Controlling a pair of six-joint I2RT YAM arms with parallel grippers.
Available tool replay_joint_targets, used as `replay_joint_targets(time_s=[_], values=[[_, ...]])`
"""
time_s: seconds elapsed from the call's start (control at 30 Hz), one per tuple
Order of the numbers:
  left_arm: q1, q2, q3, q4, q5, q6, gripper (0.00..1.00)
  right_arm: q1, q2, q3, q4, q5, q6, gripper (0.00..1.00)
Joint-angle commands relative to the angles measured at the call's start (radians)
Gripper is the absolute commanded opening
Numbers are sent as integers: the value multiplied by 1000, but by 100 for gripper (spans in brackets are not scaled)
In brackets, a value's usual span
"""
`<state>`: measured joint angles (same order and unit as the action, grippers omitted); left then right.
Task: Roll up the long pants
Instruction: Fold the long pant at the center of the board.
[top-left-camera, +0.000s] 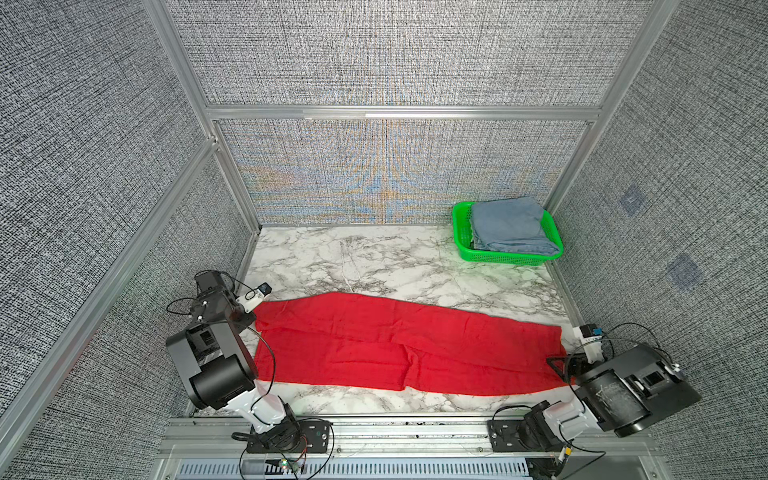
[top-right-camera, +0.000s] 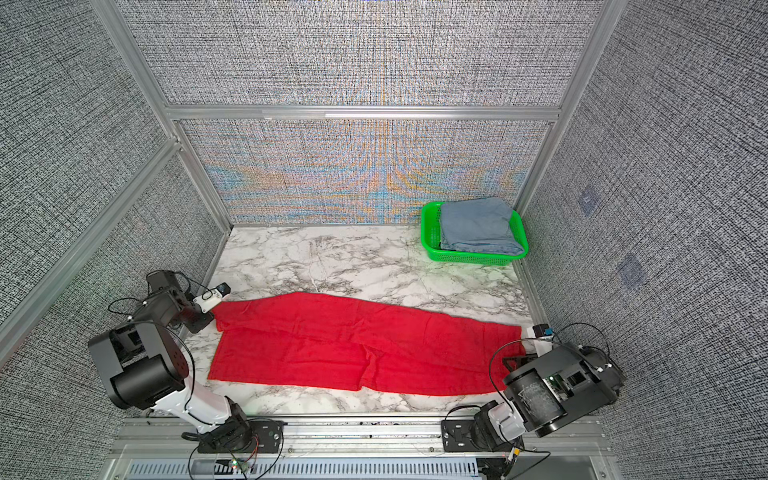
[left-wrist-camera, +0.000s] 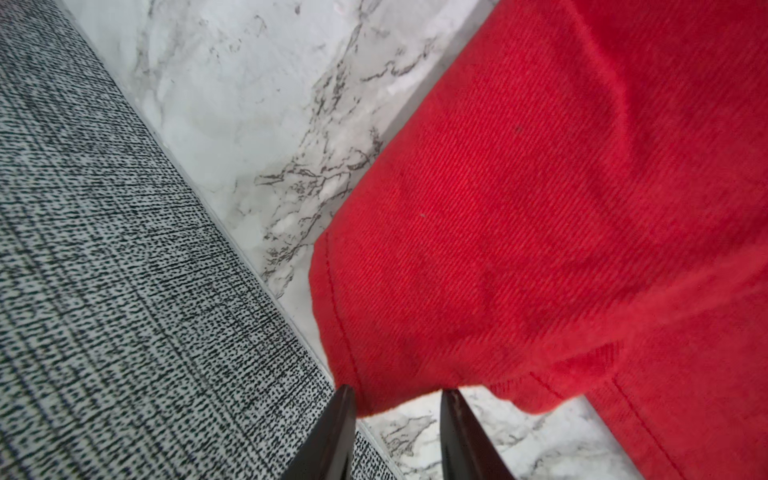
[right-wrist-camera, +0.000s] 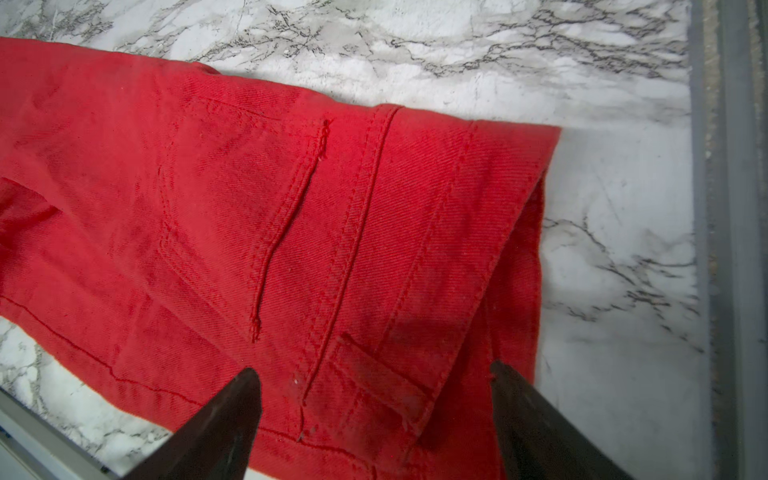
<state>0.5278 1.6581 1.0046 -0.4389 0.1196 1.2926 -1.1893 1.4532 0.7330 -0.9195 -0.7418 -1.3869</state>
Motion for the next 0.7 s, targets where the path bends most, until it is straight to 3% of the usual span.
replay_joint_targets(time_s=[0.0,0.3,0.37,0.43,0.47,0.67], values=[[2,14,4,37,-12,28,43,0,-8,-4,-9,-4,11,89],[1,55,36,82,-22,22,46,0,-23,-10,-2,-3,26,89],[1,64,44,82,-19,15,35,0,-24,-7,-2,-2,28,89],[1,72,51,82,-18,11,10,0,-26,-6,-1,-2,30,89],[1,74,52,80,-20,8,3,0,-27,-6,-1,-2,31,89],[1,41,37,57,4,-2,2,0,-22,-6,4,1,28,89]])
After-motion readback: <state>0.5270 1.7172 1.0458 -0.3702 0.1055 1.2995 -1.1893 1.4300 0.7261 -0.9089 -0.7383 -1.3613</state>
